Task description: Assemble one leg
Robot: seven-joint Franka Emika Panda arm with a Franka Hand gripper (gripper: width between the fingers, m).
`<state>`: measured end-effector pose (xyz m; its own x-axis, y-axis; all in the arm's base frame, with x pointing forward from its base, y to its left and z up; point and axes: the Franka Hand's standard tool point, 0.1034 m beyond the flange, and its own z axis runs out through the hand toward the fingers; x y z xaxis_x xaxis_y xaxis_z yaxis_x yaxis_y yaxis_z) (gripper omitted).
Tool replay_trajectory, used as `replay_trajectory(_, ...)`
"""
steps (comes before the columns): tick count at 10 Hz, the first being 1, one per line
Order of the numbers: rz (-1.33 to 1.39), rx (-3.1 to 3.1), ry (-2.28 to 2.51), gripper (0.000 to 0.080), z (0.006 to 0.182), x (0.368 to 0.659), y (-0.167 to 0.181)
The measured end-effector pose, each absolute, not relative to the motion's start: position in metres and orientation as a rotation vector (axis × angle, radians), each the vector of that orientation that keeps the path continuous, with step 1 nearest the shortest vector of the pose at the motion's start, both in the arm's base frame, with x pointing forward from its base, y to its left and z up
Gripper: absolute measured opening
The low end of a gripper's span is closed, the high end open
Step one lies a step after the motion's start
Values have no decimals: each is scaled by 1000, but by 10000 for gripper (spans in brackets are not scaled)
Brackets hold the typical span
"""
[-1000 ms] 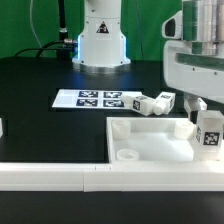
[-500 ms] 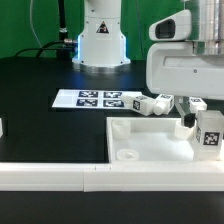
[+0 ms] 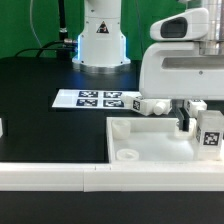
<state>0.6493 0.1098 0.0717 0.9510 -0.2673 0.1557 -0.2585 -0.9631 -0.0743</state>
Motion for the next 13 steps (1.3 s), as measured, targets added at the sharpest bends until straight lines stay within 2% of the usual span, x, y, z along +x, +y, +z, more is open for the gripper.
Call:
replay_trajectory(1,-255,-3051,410,454,72,649,110)
replay_trajectory(2,-254,-3044,439,454,72,649,110)
replay_trajectory(3,-249,-3019,567,286,72,649,108)
replay_trajectory(5,-240,-2966,765,286,71,649,105)
replay_trajectory(9,-111,-2501,1698,286,71,643,98)
replay_trajectory(13,19,-2100,2138,287,71,640,99)
